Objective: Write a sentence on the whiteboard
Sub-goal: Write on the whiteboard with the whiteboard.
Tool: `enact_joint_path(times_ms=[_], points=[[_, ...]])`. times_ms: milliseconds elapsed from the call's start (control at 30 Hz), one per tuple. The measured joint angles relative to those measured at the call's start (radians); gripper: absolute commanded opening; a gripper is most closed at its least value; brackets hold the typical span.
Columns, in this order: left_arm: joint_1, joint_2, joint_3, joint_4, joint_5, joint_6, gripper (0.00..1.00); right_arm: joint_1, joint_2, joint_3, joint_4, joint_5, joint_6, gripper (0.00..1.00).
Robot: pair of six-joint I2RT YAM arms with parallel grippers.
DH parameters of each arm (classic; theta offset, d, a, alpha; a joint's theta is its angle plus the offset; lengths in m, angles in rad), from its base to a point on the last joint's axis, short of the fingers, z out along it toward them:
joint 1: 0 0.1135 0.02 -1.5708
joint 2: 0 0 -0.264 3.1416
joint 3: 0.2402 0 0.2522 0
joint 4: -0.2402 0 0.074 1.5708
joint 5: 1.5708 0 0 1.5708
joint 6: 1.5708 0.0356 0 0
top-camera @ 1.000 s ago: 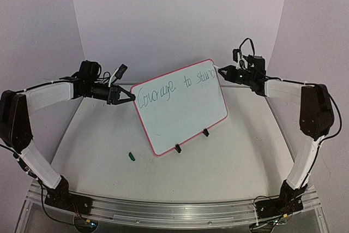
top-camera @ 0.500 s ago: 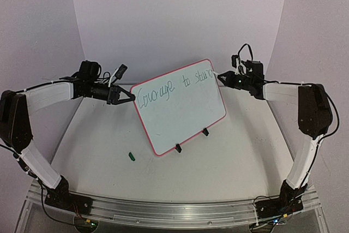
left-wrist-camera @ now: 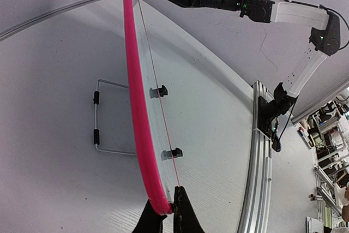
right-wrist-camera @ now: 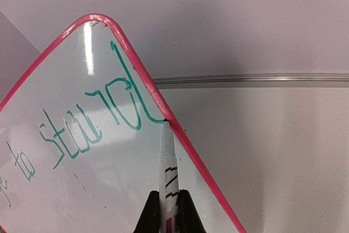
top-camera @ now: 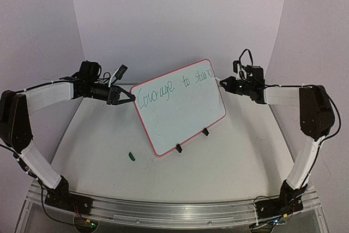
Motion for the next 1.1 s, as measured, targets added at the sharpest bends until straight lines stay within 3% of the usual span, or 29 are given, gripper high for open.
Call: enact_joint_path(times_ms=[233,667,867,1100], points=[[-0.004,0.000,0.000,0.000,-0.003,0.005,0.00,0.004,-0.065,-0.027,-0.013,0.030,0.000,0.00],[-0.015,0.000,0.000,0.013,-0.009,0.000,0.00,0.002,-0.419,-0.185,-0.048,-0.037,-0.004,0.00],[-0.021,0.000,0.000,0.020,-0.011,-0.002,0.00,0.026,-0.532,-0.246,-0.136,-0.025,-0.005,0.00],[-0.030,0.000,0.006,0.020,-0.020,-0.003,0.00,0.127,-0.549,-0.252,-0.267,0.010,-0.030,0.00]])
